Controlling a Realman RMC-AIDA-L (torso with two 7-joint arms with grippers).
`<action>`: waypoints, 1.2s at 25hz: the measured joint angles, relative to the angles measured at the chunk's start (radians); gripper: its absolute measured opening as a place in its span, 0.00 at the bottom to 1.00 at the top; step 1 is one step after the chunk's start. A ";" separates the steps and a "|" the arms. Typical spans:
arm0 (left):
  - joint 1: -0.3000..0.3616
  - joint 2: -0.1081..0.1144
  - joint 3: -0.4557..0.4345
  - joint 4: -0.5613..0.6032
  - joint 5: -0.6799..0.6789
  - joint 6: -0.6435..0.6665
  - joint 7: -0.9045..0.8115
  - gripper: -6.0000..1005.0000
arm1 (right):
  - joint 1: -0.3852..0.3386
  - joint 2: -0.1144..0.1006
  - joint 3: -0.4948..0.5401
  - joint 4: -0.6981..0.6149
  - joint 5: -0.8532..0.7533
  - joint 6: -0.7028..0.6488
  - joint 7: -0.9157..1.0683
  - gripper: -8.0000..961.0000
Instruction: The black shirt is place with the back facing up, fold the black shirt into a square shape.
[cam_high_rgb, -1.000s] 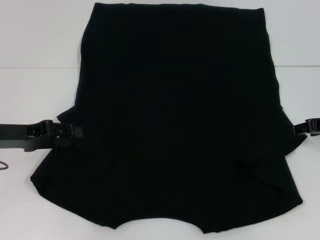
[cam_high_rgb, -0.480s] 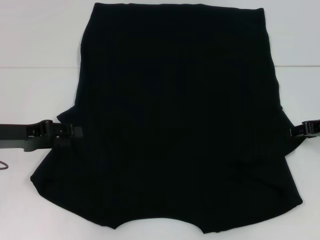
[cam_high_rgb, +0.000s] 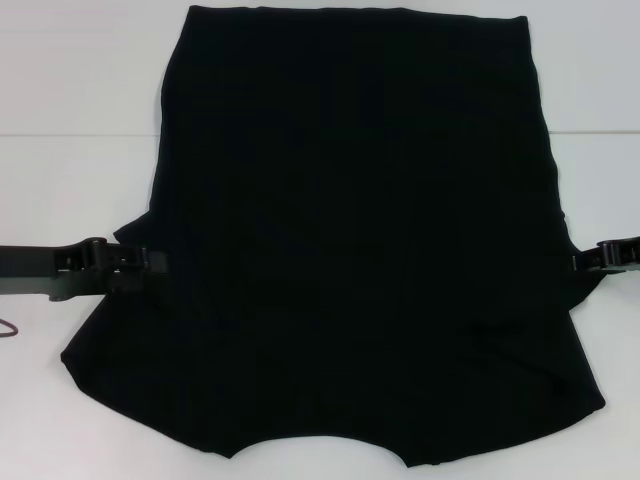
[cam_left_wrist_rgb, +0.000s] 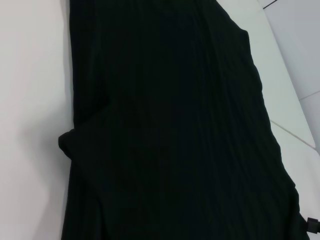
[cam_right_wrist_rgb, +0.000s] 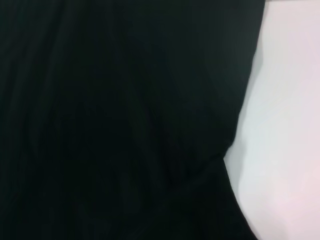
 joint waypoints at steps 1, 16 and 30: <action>0.000 0.000 0.000 0.000 0.000 0.000 0.000 0.53 | 0.002 0.003 0.000 0.001 0.000 0.003 0.000 0.58; 0.002 0.000 0.000 0.000 -0.007 0.000 -0.001 0.53 | 0.027 0.024 0.002 0.026 0.004 0.036 0.002 0.55; 0.001 -0.002 0.000 0.000 -0.011 0.000 0.000 0.53 | 0.027 0.024 0.009 0.029 0.027 0.029 0.006 0.52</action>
